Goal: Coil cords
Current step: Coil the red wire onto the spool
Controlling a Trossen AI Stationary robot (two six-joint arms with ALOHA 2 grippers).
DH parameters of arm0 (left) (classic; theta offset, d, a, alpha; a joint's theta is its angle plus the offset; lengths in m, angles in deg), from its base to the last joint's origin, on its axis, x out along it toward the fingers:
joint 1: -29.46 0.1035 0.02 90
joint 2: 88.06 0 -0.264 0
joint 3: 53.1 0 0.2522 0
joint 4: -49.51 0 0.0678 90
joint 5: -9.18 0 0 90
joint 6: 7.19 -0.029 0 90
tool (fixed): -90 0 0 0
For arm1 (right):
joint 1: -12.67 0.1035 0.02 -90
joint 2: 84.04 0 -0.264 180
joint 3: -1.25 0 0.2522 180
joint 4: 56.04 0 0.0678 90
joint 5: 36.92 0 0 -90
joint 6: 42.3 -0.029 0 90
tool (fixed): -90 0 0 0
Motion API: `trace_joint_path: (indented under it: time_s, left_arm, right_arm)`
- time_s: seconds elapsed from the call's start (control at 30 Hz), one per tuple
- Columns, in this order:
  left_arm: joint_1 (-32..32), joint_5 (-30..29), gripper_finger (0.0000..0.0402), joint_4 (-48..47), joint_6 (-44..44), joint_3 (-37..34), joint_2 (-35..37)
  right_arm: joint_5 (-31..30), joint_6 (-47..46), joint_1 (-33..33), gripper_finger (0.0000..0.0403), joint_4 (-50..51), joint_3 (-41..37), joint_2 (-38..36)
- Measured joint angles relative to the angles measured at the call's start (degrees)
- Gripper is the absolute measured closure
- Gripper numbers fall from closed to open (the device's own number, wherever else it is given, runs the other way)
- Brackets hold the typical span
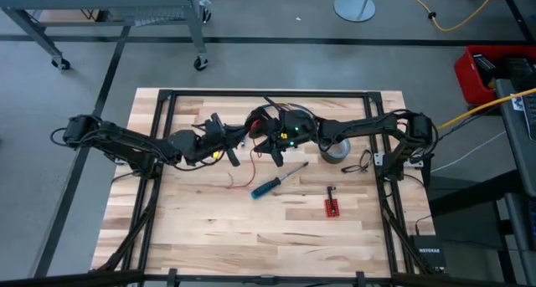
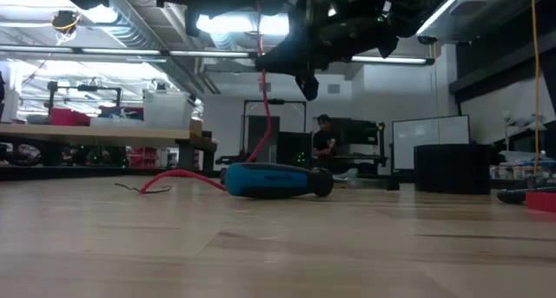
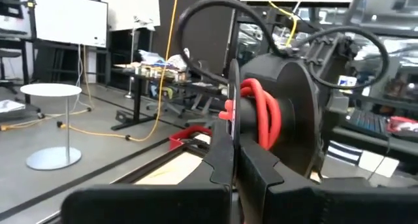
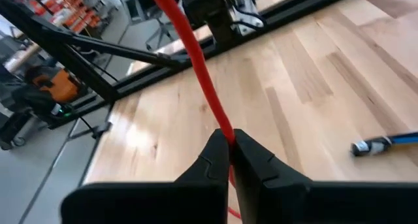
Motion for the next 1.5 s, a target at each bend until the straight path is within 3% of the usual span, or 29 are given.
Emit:
trace_joint_path:
  time_s: [0.17, 0.33, 0.53, 0.93, 1.2, 1.5]
  left_arm:
    - [-1.2, -1.0, 0.0401, -1.6, -2.6, 0.0, 1.3]
    - [-2.3, -6.0, 0.0401, -8.0, -3.8, 0.0, 4.4]
    - [-2.7, -6.5, 0.0401, -12.3, -3.8, 0.0, 7.1]
    - [-2.7, -6.4, 0.0401, -11.8, -3.5, 0.1, 7.3]
    - [-2.8, -6.4, 0.0401, -11.2, -3.1, 0.1, 7.3]
    - [-2.9, -6.4, 0.0401, -11.1, -3.4, 0.1, 7.3]
  right_arm:
    - [1.0, 0.2, -1.7, 0.0396, 0.4, 0.0, -0.2]
    - [2.3, 0.2, -3.6, 0.0396, 2.6, 0.0, -0.2]
    - [2.6, 0.6, -4.8, 0.0396, 3.9, 0.1, -0.3]
    - [1.6, 1.3, -4.8, 0.0317, 4.4, -0.2, -0.1]
    - [-3.8, 1.9, -4.8, 0.0313, 7.6, -0.2, -0.1]
    - [-2.8, 4.0, -3.9, 0.0311, 9.9, -0.1, -0.1]
